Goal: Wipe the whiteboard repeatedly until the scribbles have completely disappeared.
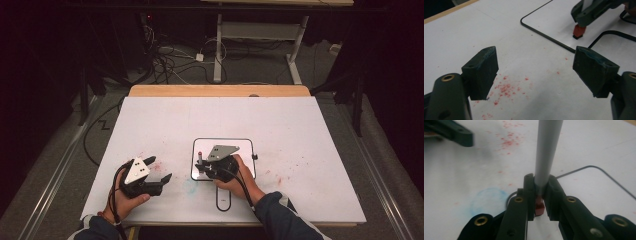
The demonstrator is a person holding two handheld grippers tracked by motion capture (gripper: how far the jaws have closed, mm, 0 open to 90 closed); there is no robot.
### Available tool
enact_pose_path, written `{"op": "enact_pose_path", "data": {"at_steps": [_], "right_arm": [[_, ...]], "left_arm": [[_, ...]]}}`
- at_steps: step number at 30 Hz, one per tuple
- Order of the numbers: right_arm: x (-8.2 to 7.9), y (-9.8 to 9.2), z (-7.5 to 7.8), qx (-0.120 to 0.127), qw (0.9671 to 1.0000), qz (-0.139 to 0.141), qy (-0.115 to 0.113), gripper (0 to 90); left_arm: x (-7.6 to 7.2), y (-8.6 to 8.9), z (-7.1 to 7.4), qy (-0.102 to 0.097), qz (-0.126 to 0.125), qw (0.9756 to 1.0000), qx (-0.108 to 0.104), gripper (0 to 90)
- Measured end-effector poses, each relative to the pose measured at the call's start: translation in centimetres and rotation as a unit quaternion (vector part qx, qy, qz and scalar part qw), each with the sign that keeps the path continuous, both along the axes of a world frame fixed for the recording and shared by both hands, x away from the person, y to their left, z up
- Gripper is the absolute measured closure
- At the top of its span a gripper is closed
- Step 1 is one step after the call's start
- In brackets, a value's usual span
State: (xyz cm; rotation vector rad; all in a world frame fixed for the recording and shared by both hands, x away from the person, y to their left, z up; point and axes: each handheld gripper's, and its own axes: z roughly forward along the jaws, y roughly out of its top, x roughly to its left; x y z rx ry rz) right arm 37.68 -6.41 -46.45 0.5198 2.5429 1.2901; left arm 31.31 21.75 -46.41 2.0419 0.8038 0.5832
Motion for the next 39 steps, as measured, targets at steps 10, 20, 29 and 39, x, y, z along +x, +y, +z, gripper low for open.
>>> {"op": "enact_pose_path", "data": {"at_steps": [10,20,29,39], "right_arm": [[1.4,-1.5,-0.2,0.007,0.9985,-0.053,-0.011,81.7],[0.5,-1.2,0.4,-0.023,0.9993,-0.029,-0.009,81.7],[-0.9,-3.6,0.3,-0.011,0.9999,-0.010,0.005,81.6],[-1.8,-11.3,4.7,0.037,0.9957,-0.083,0.020,81.5]], "left_arm": [[0.0,-0.2,-0.1,0.001,-0.002,1.0000,0.003,19.4],[-0.2,-0.2,0.1,-0.003,-0.004,1.0000,0.005,19.4],[-0.1,-0.3,-0.1,0.003,-0.005,0.9999,0.010,19.4],[0.0,-0.2,-0.3,0.006,-0.002,0.9998,0.018,19.4]]}}
